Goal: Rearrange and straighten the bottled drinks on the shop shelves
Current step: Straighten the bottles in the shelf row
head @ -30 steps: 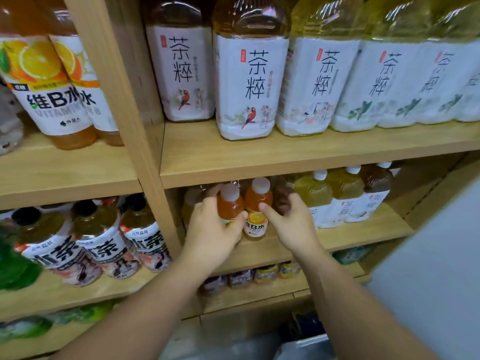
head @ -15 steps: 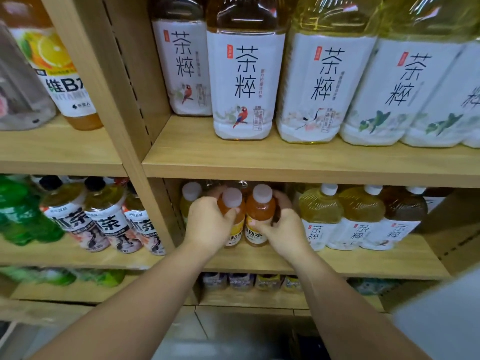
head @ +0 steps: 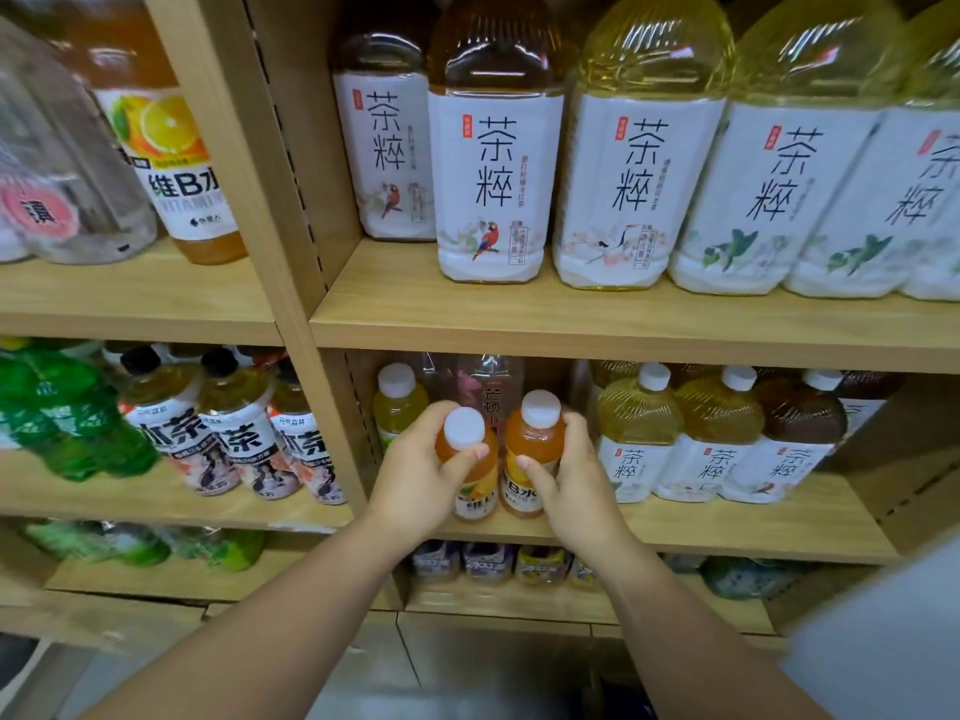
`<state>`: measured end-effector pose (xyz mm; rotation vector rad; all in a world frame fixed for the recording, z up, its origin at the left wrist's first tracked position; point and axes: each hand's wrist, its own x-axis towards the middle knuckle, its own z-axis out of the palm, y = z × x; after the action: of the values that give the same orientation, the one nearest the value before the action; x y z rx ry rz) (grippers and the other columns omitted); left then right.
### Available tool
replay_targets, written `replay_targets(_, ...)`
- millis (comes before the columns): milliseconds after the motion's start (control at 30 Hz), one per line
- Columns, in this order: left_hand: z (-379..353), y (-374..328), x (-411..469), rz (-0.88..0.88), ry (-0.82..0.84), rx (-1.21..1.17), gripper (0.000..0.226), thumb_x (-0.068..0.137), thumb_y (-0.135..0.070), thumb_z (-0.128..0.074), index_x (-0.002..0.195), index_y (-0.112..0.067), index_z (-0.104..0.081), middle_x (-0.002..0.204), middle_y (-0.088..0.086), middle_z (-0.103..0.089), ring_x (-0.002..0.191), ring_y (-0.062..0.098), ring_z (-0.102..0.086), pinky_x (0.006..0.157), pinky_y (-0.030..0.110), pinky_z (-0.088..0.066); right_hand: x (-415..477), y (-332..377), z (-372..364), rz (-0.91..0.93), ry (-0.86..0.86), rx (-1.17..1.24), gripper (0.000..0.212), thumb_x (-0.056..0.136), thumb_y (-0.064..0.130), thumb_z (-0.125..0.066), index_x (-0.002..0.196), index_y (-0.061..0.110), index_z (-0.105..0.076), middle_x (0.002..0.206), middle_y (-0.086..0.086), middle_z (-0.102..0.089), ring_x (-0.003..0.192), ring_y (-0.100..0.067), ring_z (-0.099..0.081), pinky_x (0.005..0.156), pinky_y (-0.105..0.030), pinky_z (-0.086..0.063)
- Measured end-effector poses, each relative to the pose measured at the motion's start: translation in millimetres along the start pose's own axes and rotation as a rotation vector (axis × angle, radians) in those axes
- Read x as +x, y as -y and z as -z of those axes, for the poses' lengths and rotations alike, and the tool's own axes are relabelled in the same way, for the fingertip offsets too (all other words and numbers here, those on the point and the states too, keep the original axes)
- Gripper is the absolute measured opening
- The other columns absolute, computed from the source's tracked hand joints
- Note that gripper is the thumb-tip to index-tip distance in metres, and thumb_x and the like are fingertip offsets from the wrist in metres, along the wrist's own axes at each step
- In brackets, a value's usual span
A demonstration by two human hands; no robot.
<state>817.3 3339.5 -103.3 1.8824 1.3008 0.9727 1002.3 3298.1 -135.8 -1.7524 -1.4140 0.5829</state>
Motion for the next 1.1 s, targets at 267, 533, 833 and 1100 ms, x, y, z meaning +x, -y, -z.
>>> replay_targets(267, 62.7, -3.2, -26.0, 0.013, 0.111, -0.325, 0.026, 0.087, -0.023, -0.078, 0.110, -0.032, -0.068, 0.106, -0.008, -0.074, 0.103, 0.011, -0.068, 0.090, 0.035, -0.055, -36.0, 29.1, 10.1, -0.004, -0.124, 0.120, 0.064, 0.098, 0.035, -0.064, 0.147, 0.041, -0.023, 0.138, 0.005, -0.050, 0.121, -0.010, -0.056, 0.103, -0.035, -0.048)
replay_targets(533, 165.8, -35.1, -34.9, -0.105, 0.118, -0.558, 0.037, 0.078, -0.028, -0.079, 0.113, -0.020, -0.070, 0.110, -0.005, -0.076, 0.101, 0.011, -0.071, 0.083, 0.028, -0.057, -68.9, 111.4, 20.1, 0.002, -0.160, 0.203, 0.060, 0.085, 0.053, -0.063, 0.138, 0.042, -0.036, 0.119, 0.014, -0.066, 0.105, -0.001, -0.067, 0.095, -0.044, -0.056)
replay_targets(833, 290.4, -58.3, -23.0, -0.299, 0.093, -0.693, 0.038, 0.080, -0.028, -0.079, 0.115, -0.015, -0.070, 0.109, 0.005, -0.077, 0.098, 0.019, -0.074, 0.076, 0.027, -0.059, -104.6, 213.3, -11.2, 0.085, -0.291, 0.333, 0.048, 0.083, 0.044, -0.061, 0.128, 0.042, -0.045, 0.110, 0.029, -0.068, 0.098, 0.000, -0.069, 0.080, -0.024, -0.054)
replay_targets(1100, 358.5, -94.3, 40.9, -0.443, -0.052, -0.679, 0.008, 0.089, -0.015, -0.073, 0.095, -0.020, -0.072, 0.086, -0.002, -0.077, 0.080, 0.010, -0.072, 0.067, 0.024, -0.057, -88.9, 295.3, -28.0, 0.185, -0.344, 0.320, 0.061, 0.080, 0.047, -0.067, 0.137, 0.038, -0.047, 0.118, 0.017, -0.070, 0.104, -0.005, -0.070, 0.091, -0.034, -0.056)
